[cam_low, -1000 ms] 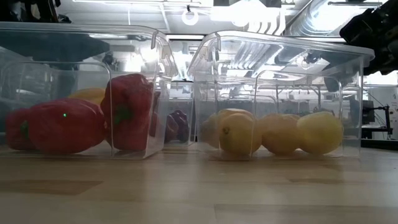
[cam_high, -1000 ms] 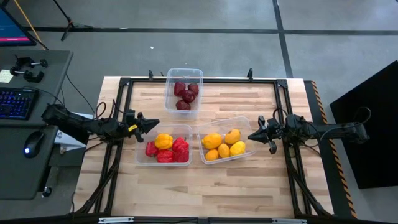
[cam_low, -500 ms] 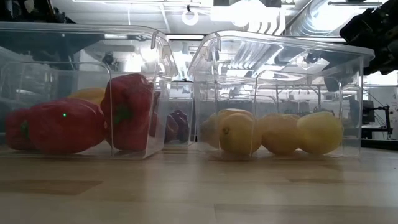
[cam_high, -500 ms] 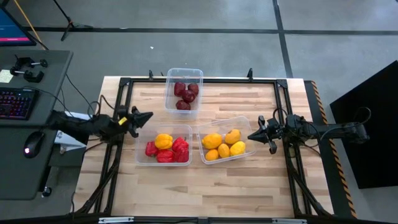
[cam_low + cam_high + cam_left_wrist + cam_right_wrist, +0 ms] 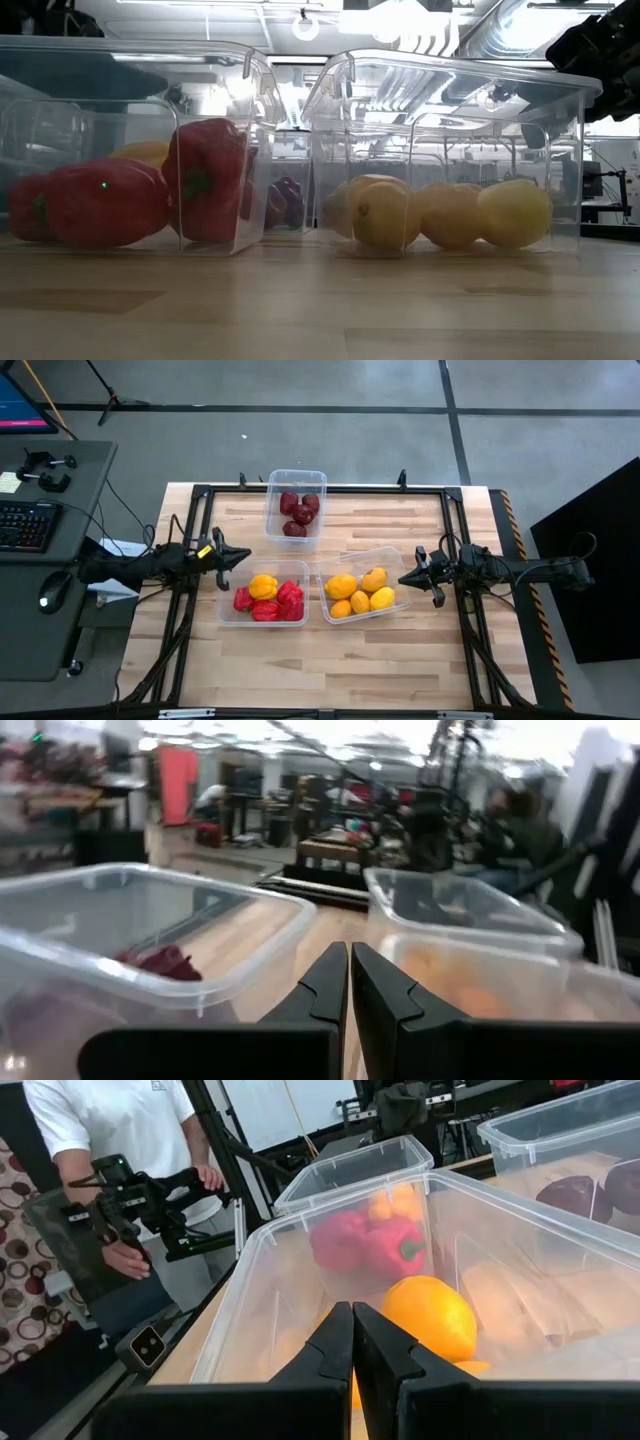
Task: Sort produce into baskets
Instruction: Return to Home Position
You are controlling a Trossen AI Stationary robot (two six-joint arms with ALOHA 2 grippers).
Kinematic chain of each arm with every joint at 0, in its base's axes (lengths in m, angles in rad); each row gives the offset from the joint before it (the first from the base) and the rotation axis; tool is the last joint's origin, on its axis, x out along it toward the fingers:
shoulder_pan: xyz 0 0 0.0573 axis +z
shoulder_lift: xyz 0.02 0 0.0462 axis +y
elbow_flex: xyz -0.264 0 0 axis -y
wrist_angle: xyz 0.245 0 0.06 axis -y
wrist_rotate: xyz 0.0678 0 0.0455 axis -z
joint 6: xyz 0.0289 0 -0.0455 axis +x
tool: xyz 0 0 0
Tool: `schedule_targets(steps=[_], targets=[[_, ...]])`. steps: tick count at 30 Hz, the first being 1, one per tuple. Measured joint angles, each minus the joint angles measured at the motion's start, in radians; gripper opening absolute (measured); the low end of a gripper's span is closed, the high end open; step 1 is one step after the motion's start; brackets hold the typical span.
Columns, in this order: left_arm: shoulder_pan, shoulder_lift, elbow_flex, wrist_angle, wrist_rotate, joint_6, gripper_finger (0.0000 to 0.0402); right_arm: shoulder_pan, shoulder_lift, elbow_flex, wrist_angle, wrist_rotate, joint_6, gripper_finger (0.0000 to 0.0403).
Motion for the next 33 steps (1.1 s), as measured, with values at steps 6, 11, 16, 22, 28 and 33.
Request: schedule_targets(steps=[6,11,16,22,28,33], targets=[[0.029,0.0,0.0,-0.019,0.152,0.098,0.0005,0.0,0.0,0.0,-0.005,0.0,0.0,0.0],[0.029,0.0,0.0,-0.022,0.186,0.02,0.0005,0.0,0.0,0.0,-0.006,-0.001,0.0,0.0],[0.028,0.003,0.0,-0.022,0.187,-0.077,0.0005,0.0,0.0,0.0,-0.007,-0.001,0.0,0.0],[0.028,0.006,-0.001,-0.022,0.185,-0.099,0.0005,0.0,0.0,0.0,-0.007,-0.002,0.0,0.0],[0.028,0.006,-0.001,-0.022,0.184,-0.099,0.0005,0.0,0.0,0.0,-0.008,-0.003,0.0,0.0],[0.028,0.006,-0.001,-0.022,0.184,-0.099,0.0005,0.0,0.0,0.0,-0.008,-0.003,0.0,0.0]])
